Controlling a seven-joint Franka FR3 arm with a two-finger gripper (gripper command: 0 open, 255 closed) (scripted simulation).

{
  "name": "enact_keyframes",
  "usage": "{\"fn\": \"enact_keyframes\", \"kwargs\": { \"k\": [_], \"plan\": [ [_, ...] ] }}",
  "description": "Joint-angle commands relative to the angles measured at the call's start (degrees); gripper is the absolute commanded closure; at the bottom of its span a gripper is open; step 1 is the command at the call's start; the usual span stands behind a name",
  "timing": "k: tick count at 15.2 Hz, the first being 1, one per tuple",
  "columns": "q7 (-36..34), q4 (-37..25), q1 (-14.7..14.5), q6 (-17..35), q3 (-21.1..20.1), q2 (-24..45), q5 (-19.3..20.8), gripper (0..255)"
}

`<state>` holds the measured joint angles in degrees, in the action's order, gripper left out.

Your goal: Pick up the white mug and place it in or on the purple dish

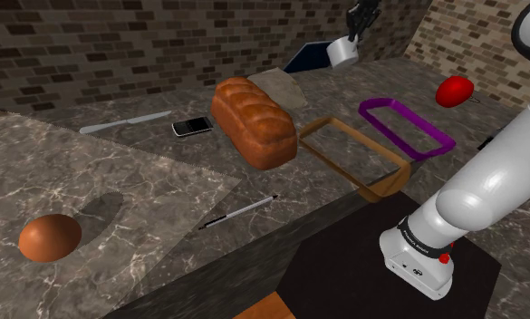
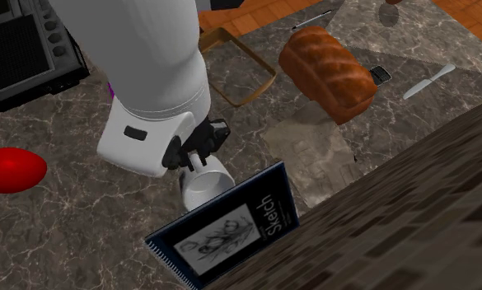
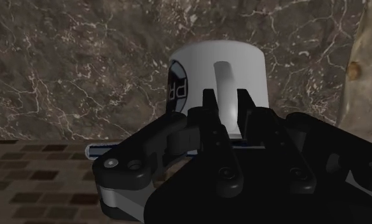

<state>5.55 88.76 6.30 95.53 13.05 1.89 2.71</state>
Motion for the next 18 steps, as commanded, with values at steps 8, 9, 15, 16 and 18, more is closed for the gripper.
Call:
{"fn": "enact_keyframes", "kwargs": {
  "k": [8, 9, 15, 16, 18],
  "plan": [
    [0.6, -5.6, 0.2, -5.8, 0.2, -0.4, 0.0, 255],
    [0.7, -3.3, 0.2, -5.8, 0.2, -2.7, 0.5, 255],
    [1.5, 7.8, 0.8, -7.0, 0.3, -15.4, 3.4, 255],
    [1.7, 9.2, 1.0, -7.5, 0.3, -17.3, 3.9, 255],
    [2.1, 11.9, 1.4, -8.5, 0.3, -21.2, 4.7, 255]
  ]
}}
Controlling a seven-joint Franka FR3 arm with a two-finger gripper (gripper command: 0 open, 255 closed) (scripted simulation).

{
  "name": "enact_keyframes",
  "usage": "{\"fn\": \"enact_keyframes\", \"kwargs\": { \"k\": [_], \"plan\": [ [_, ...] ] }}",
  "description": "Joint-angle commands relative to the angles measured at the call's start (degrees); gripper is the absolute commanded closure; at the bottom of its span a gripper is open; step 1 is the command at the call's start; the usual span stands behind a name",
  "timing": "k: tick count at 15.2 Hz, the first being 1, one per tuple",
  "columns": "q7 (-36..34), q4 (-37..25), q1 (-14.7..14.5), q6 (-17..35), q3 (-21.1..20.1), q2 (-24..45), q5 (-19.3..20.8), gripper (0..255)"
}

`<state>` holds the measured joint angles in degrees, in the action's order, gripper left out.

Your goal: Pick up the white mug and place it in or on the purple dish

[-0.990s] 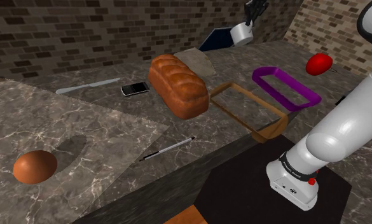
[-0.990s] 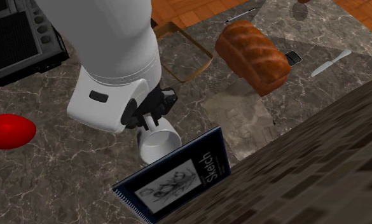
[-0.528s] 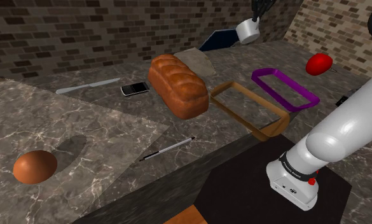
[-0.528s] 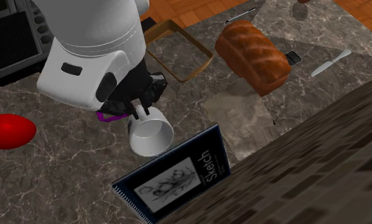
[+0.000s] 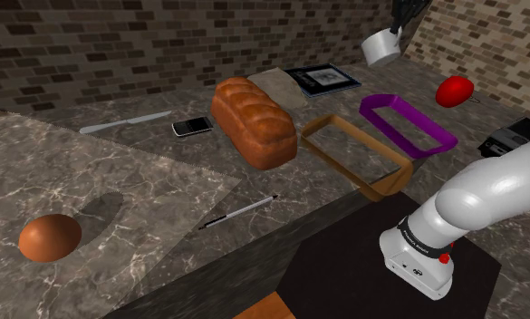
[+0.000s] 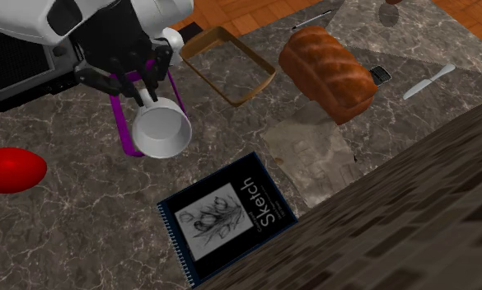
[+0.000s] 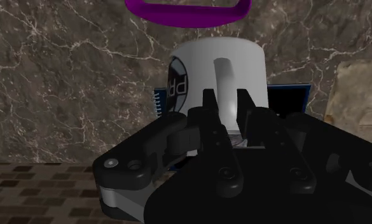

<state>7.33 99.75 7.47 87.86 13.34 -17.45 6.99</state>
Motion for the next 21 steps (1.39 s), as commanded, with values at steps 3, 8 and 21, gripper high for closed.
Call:
{"fn": "enact_keyframes", "kwargs": {
  "k": [3, 8, 21],
  "plan": [
    [1.1, 4.3, 0.9, -2.9, 0.1, -7.4, 1.6, 255],
    [2.9, 8.3, 2.4, -7.2, 0.3, -16.0, 3.5, 255],
    [6.3, 17.6, 5.2, -11.7, 1.4, -30.4, 7.1, 255]
  ]
}}
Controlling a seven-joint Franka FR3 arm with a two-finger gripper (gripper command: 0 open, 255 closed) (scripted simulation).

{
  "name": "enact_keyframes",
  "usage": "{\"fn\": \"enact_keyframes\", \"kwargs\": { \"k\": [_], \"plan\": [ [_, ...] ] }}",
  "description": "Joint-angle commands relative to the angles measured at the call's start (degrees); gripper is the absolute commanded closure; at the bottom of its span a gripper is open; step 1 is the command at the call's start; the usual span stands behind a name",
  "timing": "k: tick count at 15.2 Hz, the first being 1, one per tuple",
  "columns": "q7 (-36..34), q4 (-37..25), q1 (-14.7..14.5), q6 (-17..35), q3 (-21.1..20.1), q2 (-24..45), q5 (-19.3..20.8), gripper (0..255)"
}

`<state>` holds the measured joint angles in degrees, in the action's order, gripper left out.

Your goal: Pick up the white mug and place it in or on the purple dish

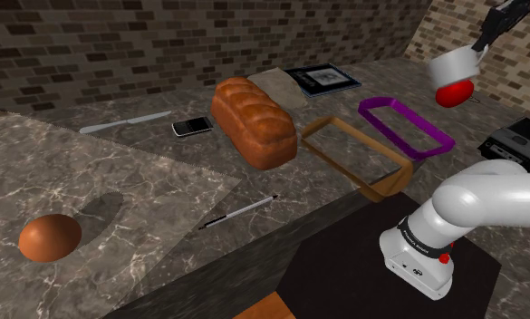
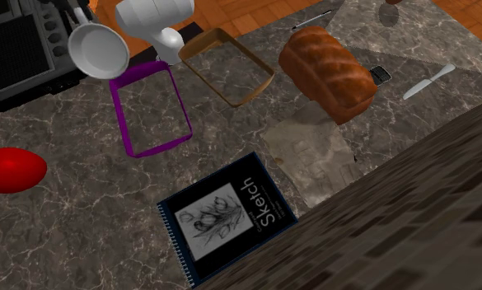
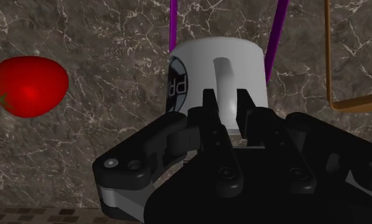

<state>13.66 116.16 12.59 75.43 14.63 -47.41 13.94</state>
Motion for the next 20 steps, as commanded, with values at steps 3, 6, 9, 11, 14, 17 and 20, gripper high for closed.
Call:
{"fn": "enact_keyframes", "kwargs": {
  "k": [3, 6, 9, 11, 14, 17, 20],
  "plan": [
    [-0.3, 4.5, 0.2, 2.7, 0.3, -1.8, 0.4, 255],
    [-0.6, 7.6, 0.4, 4.5, 0.6, -3.1, 0.7, 255],
    [-0.9, 10.7, 0.6, 6.4, 0.9, -4.4, 1.1, 255],
    [-1.0, 12.7, 0.8, 7.6, 1.1, -5.2, 1.3, 255],
    [-1.3, 15.7, 1.0, 9.4, 1.4, -6.3, 1.7, 255],
    [-1.5, 18.6, 1.2, 11.3, 1.8, -7.3, 2.1, 255],
    [-1.7, 21.4, 1.5, 13.1, 2.2, -8.3, 2.5, 255]
  ]
}}
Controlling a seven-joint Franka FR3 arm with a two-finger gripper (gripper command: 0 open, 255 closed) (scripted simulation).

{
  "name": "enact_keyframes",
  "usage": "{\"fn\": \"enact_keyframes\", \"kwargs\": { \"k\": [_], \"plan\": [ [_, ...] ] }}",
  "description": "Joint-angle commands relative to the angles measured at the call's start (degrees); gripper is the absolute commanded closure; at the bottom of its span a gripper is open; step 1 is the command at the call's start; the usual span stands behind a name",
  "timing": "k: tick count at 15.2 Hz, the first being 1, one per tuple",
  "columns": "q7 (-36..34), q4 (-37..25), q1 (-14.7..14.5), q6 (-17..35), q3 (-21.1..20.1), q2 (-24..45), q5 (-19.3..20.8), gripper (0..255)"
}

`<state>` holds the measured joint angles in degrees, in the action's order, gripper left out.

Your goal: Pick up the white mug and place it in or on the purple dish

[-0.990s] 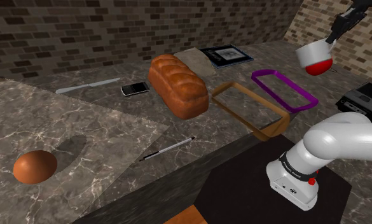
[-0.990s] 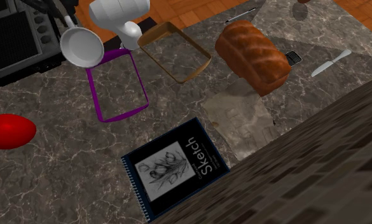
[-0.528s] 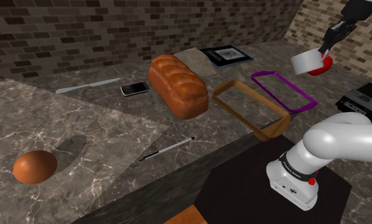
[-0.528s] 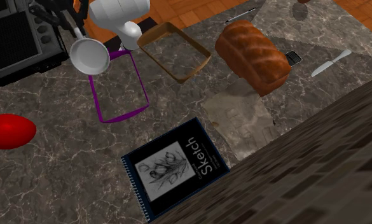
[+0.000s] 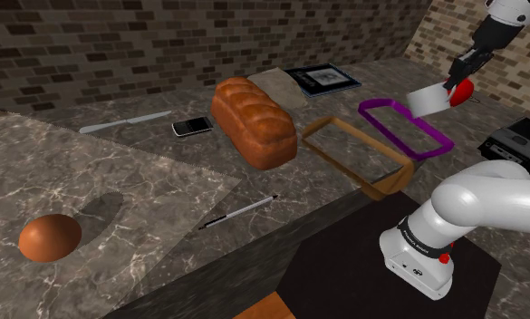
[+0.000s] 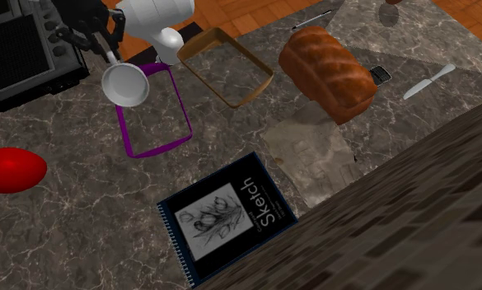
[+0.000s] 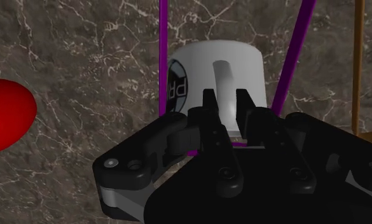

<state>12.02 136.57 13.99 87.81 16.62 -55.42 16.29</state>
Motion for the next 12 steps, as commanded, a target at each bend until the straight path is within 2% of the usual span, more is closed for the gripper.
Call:
{"fn": "enact_keyframes", "kwargs": {
  "k": [1, 10, 11, 12],
  "plan": [
    [-0.1, 1.9, 0.2, 1.3, 0.3, -0.6, 0.3, 255],
    [-0.2, 2.7, 0.2, 1.9, 0.5, -0.8, 0.5, 255],
    [-0.2, 2.7, 0.2, 1.9, 0.5, -0.8, 0.5, 0],
    [-0.2, 2.7, 0.2, 1.9, 0.5, -0.8, 0.5, 0]
  ]
}}
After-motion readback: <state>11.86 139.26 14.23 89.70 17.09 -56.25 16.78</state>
